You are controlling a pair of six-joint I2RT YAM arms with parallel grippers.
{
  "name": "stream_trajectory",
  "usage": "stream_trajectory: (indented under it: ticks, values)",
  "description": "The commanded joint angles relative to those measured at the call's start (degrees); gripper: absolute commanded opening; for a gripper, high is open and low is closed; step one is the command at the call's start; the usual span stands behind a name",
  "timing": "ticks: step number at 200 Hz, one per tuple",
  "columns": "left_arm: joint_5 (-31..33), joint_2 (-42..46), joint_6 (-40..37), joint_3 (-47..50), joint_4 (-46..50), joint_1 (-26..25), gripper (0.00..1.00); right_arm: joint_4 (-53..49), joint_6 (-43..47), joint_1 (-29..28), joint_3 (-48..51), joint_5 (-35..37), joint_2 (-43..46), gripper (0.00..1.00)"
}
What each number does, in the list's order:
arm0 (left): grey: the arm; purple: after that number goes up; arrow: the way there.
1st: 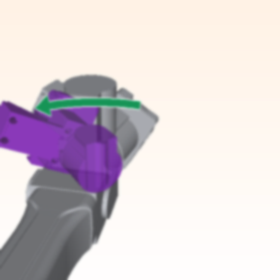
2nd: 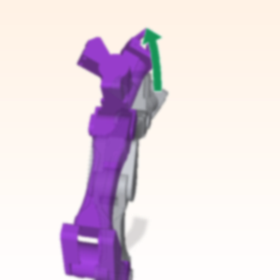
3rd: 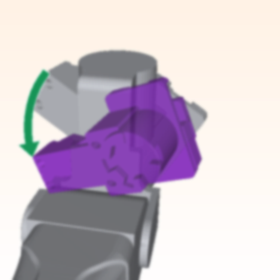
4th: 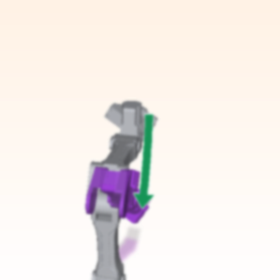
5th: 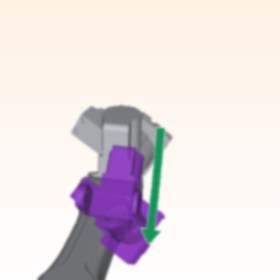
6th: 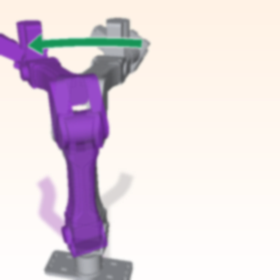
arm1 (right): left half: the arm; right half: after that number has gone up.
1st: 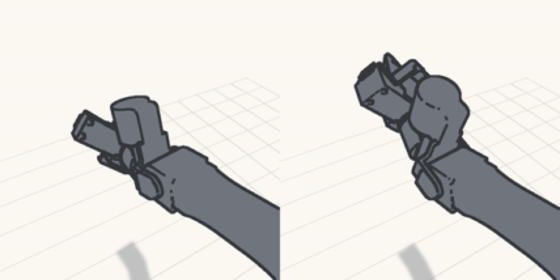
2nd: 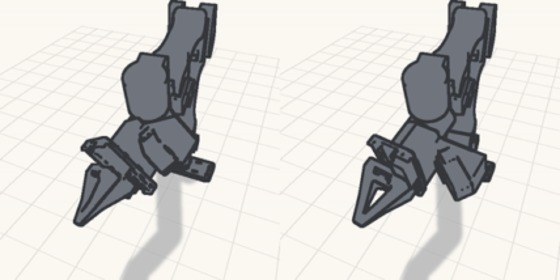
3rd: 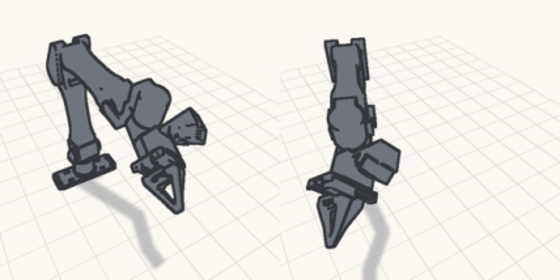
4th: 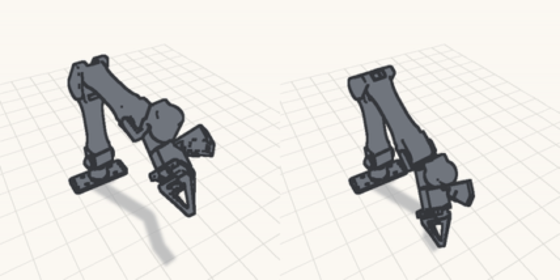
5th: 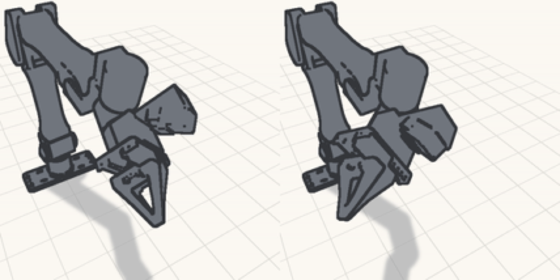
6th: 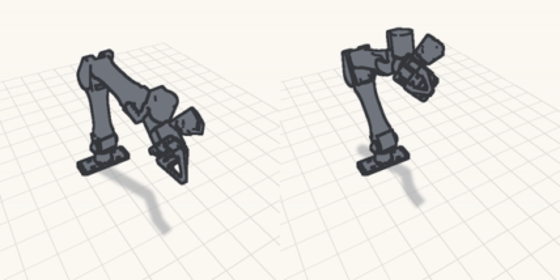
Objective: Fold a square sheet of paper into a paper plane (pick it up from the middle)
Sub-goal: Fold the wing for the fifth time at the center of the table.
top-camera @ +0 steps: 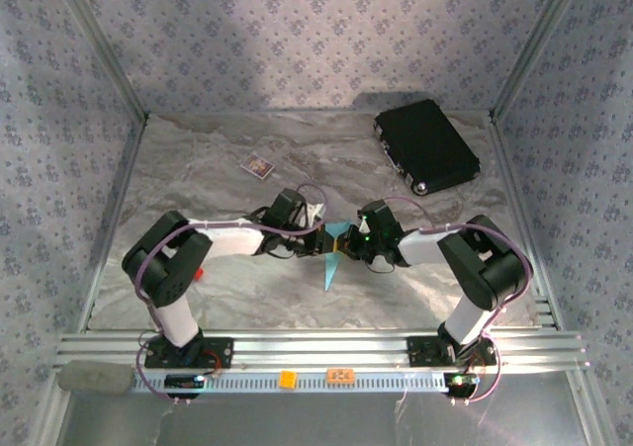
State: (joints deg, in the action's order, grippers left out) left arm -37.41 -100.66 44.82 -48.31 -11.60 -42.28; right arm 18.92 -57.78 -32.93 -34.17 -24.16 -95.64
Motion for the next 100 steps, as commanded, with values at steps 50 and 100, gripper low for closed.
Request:
stream_trajectory:
  ticks: [50,100]
  values:
    - [-0.04,-1.69,0.94,3.23,-1.65,-0.74,0.0,-3.62,-1.85,0.48,1.3,1.49,-0.36,0.09]
    - [2.03,4.09,1.24,5.6,-2.79,-1.05,0.0,-3.82,-1.87,0.75,1.3,1.84,-0.43,0.09]
